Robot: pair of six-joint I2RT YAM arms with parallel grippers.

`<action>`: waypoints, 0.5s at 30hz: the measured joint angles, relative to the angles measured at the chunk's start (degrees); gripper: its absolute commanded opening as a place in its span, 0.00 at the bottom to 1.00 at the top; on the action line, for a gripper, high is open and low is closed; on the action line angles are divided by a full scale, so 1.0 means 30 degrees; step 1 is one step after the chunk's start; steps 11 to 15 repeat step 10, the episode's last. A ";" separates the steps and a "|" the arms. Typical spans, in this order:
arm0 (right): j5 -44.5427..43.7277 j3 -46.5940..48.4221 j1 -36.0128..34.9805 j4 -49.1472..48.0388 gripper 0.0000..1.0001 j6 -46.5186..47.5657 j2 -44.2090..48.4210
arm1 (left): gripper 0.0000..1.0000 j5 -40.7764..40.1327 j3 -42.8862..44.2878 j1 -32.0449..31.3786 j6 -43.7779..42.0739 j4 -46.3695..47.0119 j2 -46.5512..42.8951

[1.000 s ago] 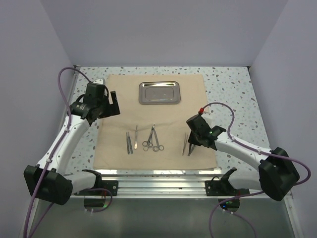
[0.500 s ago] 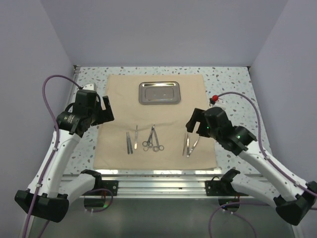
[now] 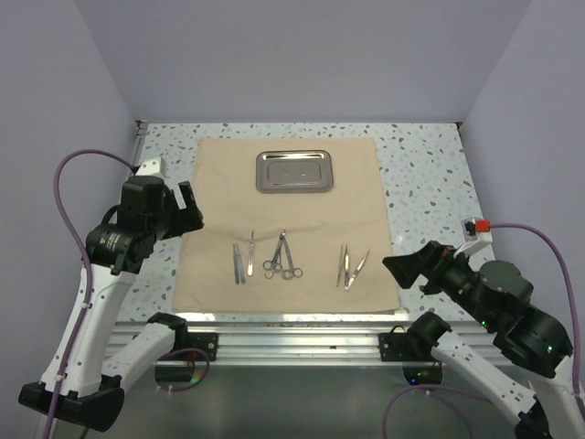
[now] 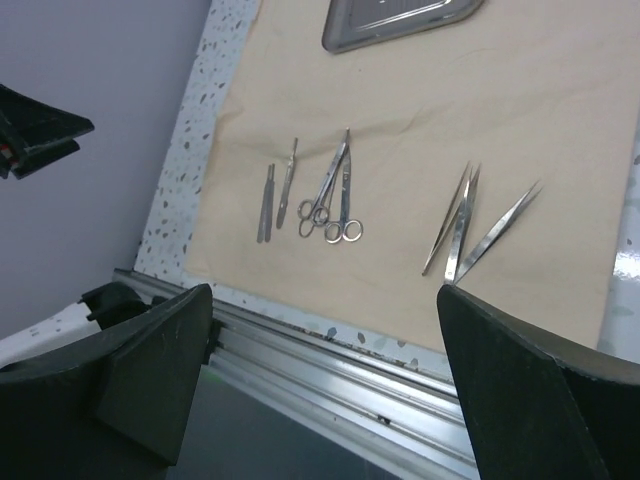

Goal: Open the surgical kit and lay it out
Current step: Reset both arms

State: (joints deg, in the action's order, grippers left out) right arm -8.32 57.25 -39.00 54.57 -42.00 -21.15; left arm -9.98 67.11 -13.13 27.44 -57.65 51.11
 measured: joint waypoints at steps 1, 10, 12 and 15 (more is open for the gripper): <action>0.0073 0.0007 0.0000 0.0189 0.98 -0.0036 0.0503 | 0.89 0.0058 -0.0015 0.0000 0.0000 0.0000 -0.0066; 0.0124 0.0860 0.0000 0.1989 0.98 -0.0270 0.1246 | 0.88 0.0138 -0.0022 0.0000 -0.0007 -0.0015 0.0204; 0.0124 0.0860 0.0000 0.1989 0.98 -0.0270 0.1246 | 0.88 0.0138 -0.0022 0.0000 -0.0007 -0.0015 0.0204; 0.0124 0.0860 0.0000 0.1989 0.98 -0.0270 0.1246 | 0.88 0.0138 -0.0022 0.0000 -0.0007 -0.0015 0.0204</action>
